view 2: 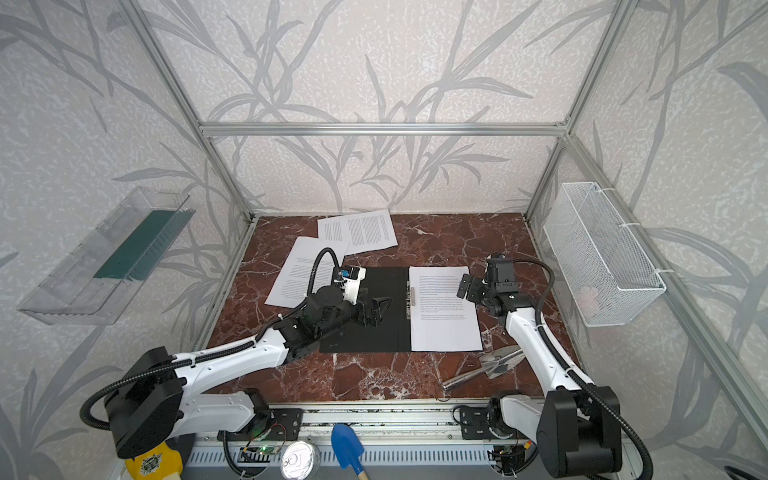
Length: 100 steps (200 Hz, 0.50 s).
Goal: Put the files into the folder
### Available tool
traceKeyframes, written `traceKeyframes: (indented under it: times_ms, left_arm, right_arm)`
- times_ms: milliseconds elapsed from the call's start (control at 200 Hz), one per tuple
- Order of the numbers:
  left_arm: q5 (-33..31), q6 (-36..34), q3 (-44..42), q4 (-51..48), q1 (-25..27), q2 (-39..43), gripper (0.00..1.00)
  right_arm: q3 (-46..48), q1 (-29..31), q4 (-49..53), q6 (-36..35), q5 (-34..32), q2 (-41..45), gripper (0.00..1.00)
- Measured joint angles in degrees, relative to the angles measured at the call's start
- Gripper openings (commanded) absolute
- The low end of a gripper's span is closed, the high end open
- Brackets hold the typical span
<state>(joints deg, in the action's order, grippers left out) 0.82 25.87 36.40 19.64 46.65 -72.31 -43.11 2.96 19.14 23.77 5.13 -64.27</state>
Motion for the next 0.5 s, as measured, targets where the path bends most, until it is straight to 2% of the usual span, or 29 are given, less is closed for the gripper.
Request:
traceKeyframes:
  times_ms: [185, 405, 500]
  left_arm:
    - [-5.7, -0.5, 0.0, -2.6, 0.0, 0.9, 0.99]
    - [-11.5, -0.7, 2.1, -7.9, -1.0, 1.0, 0.99]
    - [-11.7, -0.4, 2.3, -8.2, -3.7, 1.0, 0.99]
  right_arm:
    - [4.2, -1.7, -4.2, 2.4, 7.8, 7.3, 0.99]
    - [12.7, -0.8, -10.4, 4.3, 17.6, 8.5, 0.97]
    - [16.9, 1.7, -13.1, 5.9, 19.2, 8.4, 0.96]
